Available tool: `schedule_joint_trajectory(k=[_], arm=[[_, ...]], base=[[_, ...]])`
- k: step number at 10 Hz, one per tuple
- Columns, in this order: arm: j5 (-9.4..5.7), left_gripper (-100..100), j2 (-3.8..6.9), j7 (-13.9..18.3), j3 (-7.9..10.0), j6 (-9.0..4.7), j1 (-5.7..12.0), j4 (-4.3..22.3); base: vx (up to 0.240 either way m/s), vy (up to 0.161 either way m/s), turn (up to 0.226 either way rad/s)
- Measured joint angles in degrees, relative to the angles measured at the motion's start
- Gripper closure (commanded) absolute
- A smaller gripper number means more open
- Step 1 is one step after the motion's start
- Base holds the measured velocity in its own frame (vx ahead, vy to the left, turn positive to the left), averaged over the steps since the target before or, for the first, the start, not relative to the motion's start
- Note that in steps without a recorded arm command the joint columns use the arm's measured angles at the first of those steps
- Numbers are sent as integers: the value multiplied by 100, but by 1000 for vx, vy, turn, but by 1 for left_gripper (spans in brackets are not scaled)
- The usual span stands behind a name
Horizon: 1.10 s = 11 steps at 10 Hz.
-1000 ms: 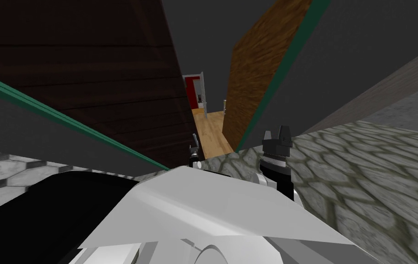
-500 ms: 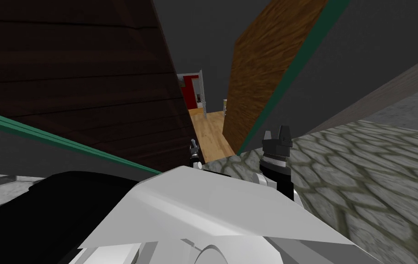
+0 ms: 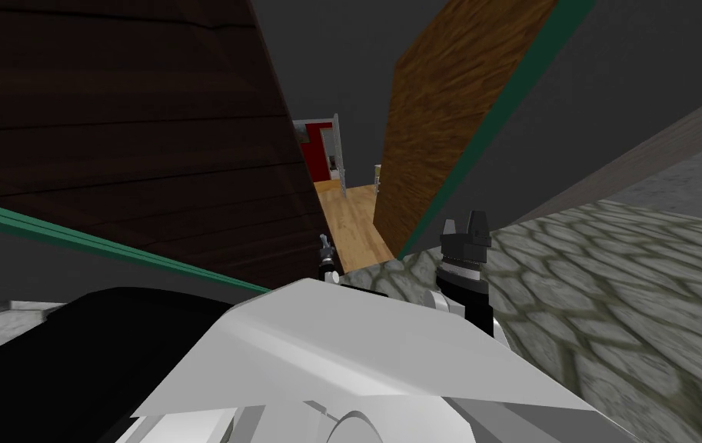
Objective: Push the door open
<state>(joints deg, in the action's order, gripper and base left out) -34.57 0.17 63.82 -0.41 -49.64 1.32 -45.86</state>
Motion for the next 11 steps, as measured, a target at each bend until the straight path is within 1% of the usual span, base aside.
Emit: schedule_joint_trajectory(k=[1,2,3,4,5,6,7,8,9,10,11], arm=[[0,100,0,-1,-1,0,0,1],[1,100,-1,-2,-1,0,-1,1],[-68,100,23,-42,59,36,-86,-68],[-122,100,55,-54,109,21,-113,-30],[-173,100,112,-42,153,15,-145,-45],[-235,100,162,-56,219,33,-205,-138],[-298,100,176,-116,286,56,-320,-317],[-340,100,178,-130,348,-72,-217,-157],[-406,100,210,-131,419,-144,-199,-103],[-448,100,244,-156,464,-88,-269,-238],[-509,100,231,-224,531,-44,-339,-360]], base=[[0,0,0],[104,3,-146],[164,21,-97],[168,27,-74],[180,32,-92],[174,54,-101],[148,47,-42],[148,44,-104],[102,26,-57],[99,22,-65],[141,37,-118]])
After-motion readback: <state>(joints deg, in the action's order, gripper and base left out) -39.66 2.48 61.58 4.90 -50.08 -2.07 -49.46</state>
